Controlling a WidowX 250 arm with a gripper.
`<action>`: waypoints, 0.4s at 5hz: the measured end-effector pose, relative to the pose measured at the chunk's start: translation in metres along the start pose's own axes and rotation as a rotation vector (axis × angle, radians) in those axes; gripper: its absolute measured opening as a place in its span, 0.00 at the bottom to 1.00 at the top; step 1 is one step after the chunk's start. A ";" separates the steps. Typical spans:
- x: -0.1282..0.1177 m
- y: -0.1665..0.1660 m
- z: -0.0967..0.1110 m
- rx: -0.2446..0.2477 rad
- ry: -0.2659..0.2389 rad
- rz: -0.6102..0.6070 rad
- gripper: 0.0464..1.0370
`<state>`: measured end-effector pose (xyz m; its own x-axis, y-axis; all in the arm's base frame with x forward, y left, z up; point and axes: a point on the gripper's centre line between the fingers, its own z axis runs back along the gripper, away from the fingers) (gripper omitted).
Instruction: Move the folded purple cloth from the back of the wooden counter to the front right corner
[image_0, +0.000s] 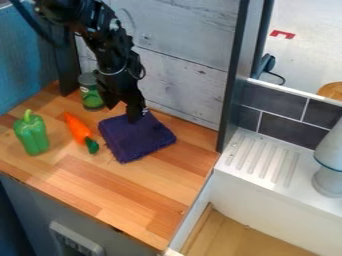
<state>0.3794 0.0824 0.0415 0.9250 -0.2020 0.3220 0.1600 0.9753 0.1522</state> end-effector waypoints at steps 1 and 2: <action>0.011 0.001 -0.016 -0.041 0.025 0.022 0.97; 0.016 0.000 -0.031 -0.070 0.061 0.033 0.97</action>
<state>0.4044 0.0819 0.0178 0.9490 -0.1660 0.2681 0.1509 0.9856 0.0760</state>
